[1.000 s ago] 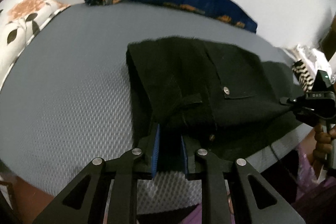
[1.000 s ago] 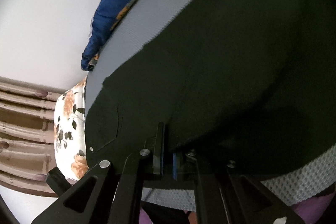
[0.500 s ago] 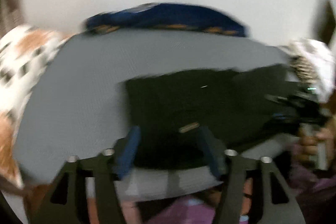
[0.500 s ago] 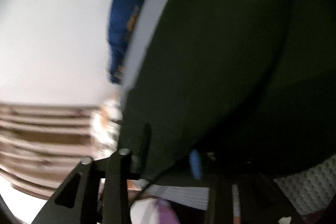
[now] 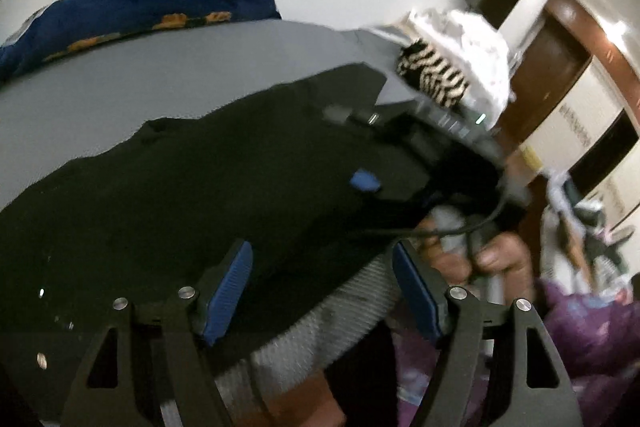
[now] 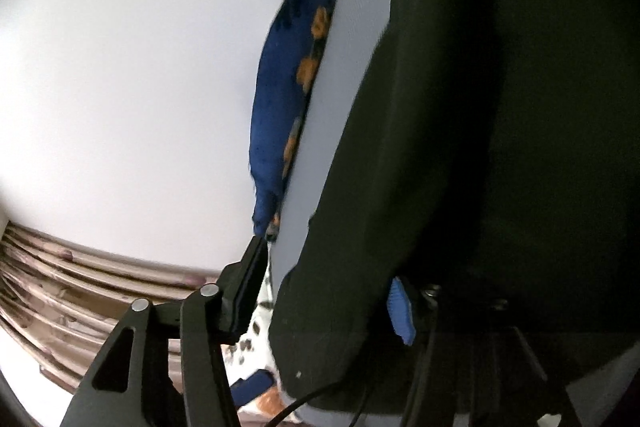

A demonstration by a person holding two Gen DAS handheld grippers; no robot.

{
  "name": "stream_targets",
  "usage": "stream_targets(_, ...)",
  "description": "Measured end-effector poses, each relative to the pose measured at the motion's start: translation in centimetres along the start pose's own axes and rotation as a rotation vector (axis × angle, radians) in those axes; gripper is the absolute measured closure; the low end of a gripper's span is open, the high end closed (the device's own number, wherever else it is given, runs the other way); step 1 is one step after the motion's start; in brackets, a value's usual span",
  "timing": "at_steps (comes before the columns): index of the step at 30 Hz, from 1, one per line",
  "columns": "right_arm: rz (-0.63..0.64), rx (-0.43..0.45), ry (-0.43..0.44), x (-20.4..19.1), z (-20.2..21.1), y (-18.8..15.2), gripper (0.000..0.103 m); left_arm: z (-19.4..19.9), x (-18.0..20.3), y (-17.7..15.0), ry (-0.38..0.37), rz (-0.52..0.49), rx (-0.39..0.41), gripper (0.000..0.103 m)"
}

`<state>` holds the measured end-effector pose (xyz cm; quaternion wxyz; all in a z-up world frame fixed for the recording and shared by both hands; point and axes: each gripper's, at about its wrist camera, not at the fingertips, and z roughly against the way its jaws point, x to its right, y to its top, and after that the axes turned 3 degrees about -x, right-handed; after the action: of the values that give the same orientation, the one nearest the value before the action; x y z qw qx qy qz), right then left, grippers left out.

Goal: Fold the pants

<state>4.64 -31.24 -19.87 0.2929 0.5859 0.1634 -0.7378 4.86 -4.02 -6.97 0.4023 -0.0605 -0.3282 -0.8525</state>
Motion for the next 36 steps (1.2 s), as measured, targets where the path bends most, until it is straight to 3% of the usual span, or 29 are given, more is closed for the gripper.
stream_targets(4, 0.039, -0.055, 0.037, 0.1, -0.2, 2.2, 0.046, -3.1, 0.7, 0.1, 0.058, -0.062, -0.025, 0.03)
stream_targets(6, 0.039, -0.081, 0.077, -0.3, -0.1, 2.8, 0.048, -3.9, 1.7, 0.0, 0.077, -0.119, -0.002, 0.03)
stream_targets(7, 0.043, -0.094, 0.081, -0.6, -0.1, 3.1, 0.052, -4.3, 2.5, -0.1, 0.121, -0.169, 0.017, 0.03)
stream_targets(10, 0.038, -0.129, 0.093, -1.2, -0.2, 3.7, 0.055, -5.3, 3.5, -0.3, 0.174, -0.187, 0.0, 0.042)
stream_targets(12, 0.035, -0.144, 0.097, -1.5, 0.0, 4.1, 0.055, -4.6, 3.5, -0.3, 0.057, -0.096, 0.014, 0.044)
stream_targets(14, 0.057, -0.16, 0.084, -1.9, -0.1, 4.5, 0.055, -3.8, 2.9, -0.5, -0.149, 0.04, 0.031, 0.044)
stream_targets(15, 0.068, -0.168, 0.081, -2.1, -0.1, 4.7, 0.055, -3.9, 2.3, -0.4, -0.196, 0.105, 0.026, 0.044)
stream_targets(19, 0.1, -0.169, 0.086, -2.3, 0.4, 5.1, 0.055, -5.2, -2.2, -1.3, -0.446, 0.435, 0.02, 0.044)
stream_targets(21, 0.109, -0.171, 0.087, -2.2, 0.4, 5.2, 0.056, -6.3, -4.2, -2.9, -0.614, 0.616, 0.01, 0.044)
stream_targets(25, 0.123, -0.175, 0.096, -2.2, 0.7, 5.2, 0.056, -6.7, -5.9, -3.5, -0.593, 0.712, 0.057, 0.044)
stream_targets(29, 0.114, -0.174, 0.102, -1.9, 0.9, 5.1, 0.057, -7.5, -8.5, -3.9, -0.582, 0.888, 0.128, 0.044)
stream_targets(36, 0.074, -0.172, 0.125, -1.4, 1.0, 5.0, 0.057, -8.8, -9.1, -2.3, -0.543, 0.954, 0.213, 0.044)
